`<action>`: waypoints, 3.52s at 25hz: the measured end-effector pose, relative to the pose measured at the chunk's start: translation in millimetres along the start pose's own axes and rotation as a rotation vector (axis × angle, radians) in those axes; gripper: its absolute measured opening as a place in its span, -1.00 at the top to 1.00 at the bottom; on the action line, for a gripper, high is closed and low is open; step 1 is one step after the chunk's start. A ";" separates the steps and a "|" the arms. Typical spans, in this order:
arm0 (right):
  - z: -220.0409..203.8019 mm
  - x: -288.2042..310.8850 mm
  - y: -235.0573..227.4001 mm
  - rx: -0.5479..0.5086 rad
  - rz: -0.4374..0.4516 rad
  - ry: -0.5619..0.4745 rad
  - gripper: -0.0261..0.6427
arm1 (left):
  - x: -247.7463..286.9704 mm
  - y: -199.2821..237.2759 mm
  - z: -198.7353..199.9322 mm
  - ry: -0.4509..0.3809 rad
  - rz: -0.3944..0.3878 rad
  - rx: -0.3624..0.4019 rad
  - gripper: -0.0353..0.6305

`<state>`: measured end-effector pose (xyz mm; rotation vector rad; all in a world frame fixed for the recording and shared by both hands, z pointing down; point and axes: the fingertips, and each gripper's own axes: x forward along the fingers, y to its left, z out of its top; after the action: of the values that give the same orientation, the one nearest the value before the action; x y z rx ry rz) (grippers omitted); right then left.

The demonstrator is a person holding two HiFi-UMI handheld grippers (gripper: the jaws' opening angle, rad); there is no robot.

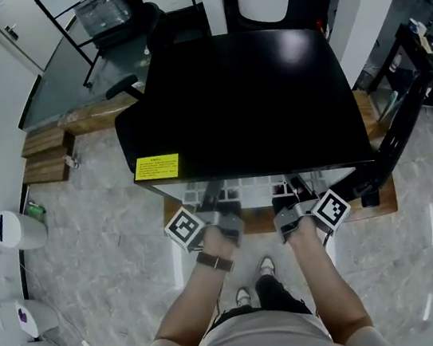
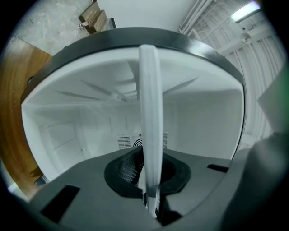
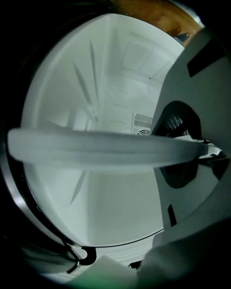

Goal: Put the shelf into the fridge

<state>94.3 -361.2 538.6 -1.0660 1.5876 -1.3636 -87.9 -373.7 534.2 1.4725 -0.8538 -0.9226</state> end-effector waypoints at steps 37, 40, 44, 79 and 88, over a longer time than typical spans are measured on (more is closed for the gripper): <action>20.3 39.9 -4.2 0.001 0.007 -0.101 0.78 | 42.5 2.5 17.7 -0.048 -0.038 0.010 0.81; 20.1 39.9 -5.0 -0.009 0.011 -0.101 0.78 | 42.4 2.3 17.8 -0.049 -0.046 0.017 0.81; 20.9 39.9 -5.5 -0.006 0.017 -0.099 0.78 | 43.0 1.5 16.8 -0.050 -0.059 0.028 0.81; -58.9 -89.7 27.9 -0.057 0.047 0.003 0.85 | -87.6 -16.3 -57.4 0.123 -0.011 0.033 0.88; -78.0 -116.8 45.0 -0.071 0.066 0.013 0.86 | -118.0 -35.8 -70.9 0.167 -0.017 0.054 0.88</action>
<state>57.9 -221.6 507.9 -1.0396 1.6769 -1.2811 -73.9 -234.0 511.5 1.5818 -0.7494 -0.7818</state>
